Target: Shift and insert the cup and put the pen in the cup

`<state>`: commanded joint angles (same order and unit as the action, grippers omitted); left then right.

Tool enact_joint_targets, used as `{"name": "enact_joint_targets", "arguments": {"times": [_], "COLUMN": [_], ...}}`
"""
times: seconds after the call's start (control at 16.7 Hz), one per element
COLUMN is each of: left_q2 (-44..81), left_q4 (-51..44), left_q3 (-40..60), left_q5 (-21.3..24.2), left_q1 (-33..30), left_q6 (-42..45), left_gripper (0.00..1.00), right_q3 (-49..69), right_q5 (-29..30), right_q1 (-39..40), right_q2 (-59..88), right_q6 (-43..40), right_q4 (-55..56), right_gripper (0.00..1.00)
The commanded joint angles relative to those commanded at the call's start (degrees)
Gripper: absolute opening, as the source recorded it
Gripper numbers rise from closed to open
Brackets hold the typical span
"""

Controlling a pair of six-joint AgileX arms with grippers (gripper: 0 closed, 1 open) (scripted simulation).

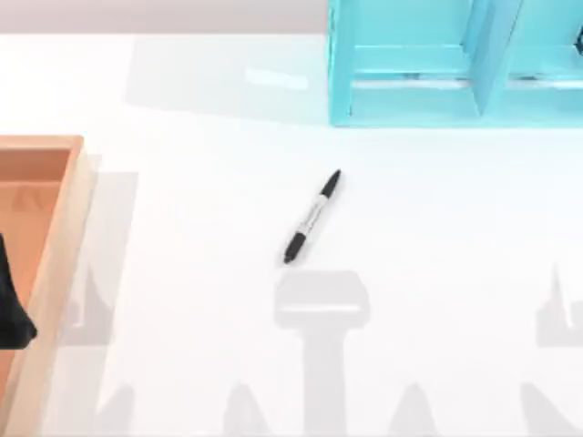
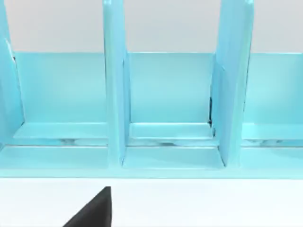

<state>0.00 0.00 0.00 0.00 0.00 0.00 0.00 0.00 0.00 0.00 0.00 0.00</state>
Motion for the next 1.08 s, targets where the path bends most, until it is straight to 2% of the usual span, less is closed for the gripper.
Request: {"name": "enact_joint_targets", "arguments": {"times": [0.24,0.48,0.72,1.08], "left_q2": [1.84,12.69,31.55,66.34], "left_q4": [-1.76,-11.02,-25.32,-49.31], "left_q3": [1.82,11.91,28.42,56.38], "left_q5": [-0.01,-0.01,-0.03,-0.06], "left_q1": [0.28,1.72,3.94,7.69], "left_q6": [0.31,1.96,4.46,8.69], "left_gripper": [1.00,1.00,1.00,1.00], "right_q3": [0.00,0.00,0.00,0.00], "right_q5": [0.00,0.00,0.00,0.00], "right_q1": [0.00,0.00,0.00,0.00], "right_q2": [0.00,0.00,0.00,0.00], "right_q6": [0.00,0.00,0.00,0.00], "right_q4": [0.00,0.00,0.00,0.00], "right_gripper": [1.00,1.00,1.00,1.00]}}
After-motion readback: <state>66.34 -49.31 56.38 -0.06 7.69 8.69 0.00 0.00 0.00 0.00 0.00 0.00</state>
